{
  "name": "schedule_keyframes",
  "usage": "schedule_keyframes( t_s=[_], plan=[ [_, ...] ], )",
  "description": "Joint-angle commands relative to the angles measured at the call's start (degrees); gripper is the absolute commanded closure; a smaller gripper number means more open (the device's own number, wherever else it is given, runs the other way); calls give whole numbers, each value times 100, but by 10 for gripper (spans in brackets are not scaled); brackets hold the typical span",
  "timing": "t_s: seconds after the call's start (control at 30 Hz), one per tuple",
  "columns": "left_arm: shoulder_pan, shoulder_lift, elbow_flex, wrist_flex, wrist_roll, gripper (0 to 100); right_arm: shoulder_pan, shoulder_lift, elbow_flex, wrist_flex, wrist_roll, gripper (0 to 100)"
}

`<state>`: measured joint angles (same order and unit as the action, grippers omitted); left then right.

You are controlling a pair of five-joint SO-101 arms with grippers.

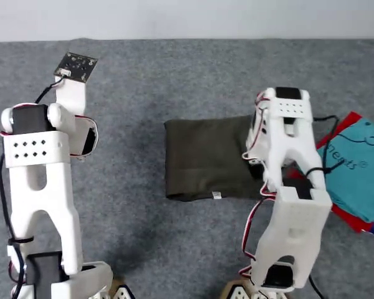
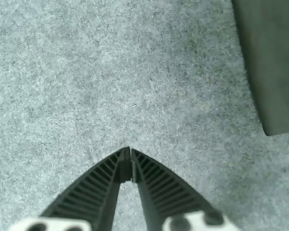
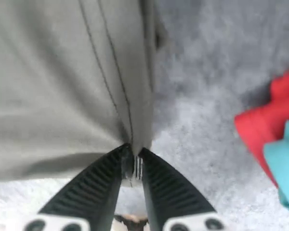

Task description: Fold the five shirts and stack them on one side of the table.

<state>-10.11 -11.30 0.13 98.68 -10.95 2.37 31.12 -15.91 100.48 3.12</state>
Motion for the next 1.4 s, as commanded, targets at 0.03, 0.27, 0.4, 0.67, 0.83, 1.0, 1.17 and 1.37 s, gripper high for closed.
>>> schedule_keyframes(
  t_s=[0.03,0.27,0.4,0.67,0.83,1.0,1.17,1.37],
  plan=[
    [0,-176,-22,9,-53,994,110,-523,290,215,185,988],
    [0,-176,-22,9,-53,994,-4,-558,167,40,158,815],
    [-9,-176,-22,9,-53,994,-171,-532,-176,31,-70,745],
    [-9,-176,-22,9,-53,994,-558,-347,-343,-690,-132,743],
    [-9,-176,-22,9,-53,994,-716,224,-352,-1059,-527,743],
    [-18,-167,-22,9,-53,994,-963,822,-360,-1244,-536,746],
    [-18,-167,-22,9,-53,994,-1095,1015,-510,-1182,-527,898],
    [-18,-167,-22,9,-53,994,-1059,971,-1152,-690,-510,992]
  ],
)
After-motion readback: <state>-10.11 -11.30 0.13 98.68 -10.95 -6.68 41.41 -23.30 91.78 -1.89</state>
